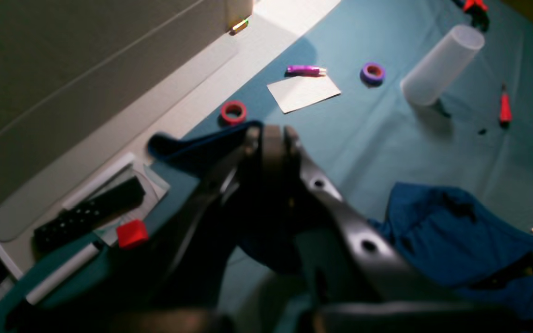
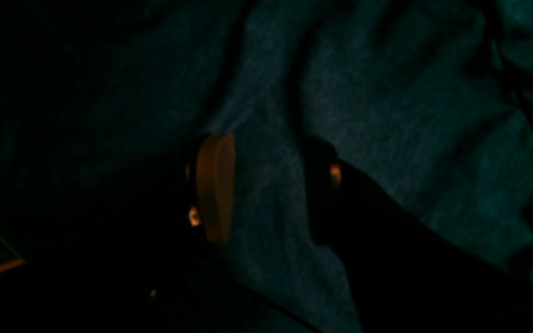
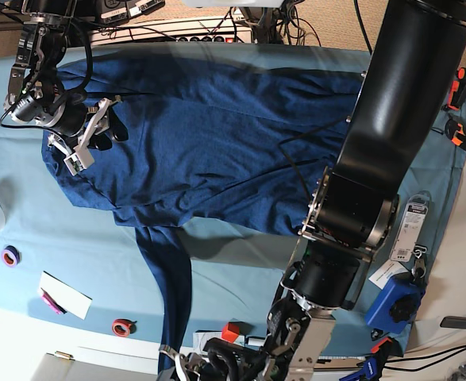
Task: Layout the t-shirt on the table in an organized manner, then fold the t-shirt properly
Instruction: 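Drag the grasped hem fabric away from the t-shirt body with the left gripper, then slide the right gripper along the t-shirt side edge toward the hem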
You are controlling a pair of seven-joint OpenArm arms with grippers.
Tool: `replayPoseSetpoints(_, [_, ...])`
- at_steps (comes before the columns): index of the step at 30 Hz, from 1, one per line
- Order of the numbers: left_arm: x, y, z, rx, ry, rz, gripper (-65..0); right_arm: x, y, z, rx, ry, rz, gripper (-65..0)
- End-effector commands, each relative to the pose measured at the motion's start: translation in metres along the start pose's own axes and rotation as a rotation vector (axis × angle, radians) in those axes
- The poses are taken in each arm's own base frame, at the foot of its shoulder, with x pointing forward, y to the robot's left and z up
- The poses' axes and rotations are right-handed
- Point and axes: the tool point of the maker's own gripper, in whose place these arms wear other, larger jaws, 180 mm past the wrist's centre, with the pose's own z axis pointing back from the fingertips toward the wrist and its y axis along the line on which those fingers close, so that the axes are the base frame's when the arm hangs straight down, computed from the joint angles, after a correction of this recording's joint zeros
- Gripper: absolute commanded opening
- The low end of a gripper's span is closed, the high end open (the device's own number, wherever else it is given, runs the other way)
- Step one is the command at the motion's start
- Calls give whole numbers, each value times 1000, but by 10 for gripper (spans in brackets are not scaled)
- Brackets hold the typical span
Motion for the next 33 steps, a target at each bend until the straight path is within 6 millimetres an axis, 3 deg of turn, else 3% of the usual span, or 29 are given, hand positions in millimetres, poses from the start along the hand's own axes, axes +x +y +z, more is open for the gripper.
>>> replayPoseSetpoints(1, [42, -3, 9, -5, -82, -42, -650, 13, -4, 6, -12, -41, 21, -401])
replayPoseSetpoints(12, [33, 40, 32, 111, -73, 4, -650, 13, -4, 6, -12, -42, 21, -402])
replayPoseSetpoints(18, [31, 68, 54, 157, -95, 36, -650, 13, -4, 6, -12, -43, 22, -401])
replayPoseSetpoints(33, [-2, 174, 166, 397, -72, 88, -650, 14, -5, 6, -14, -47, 23, -401])
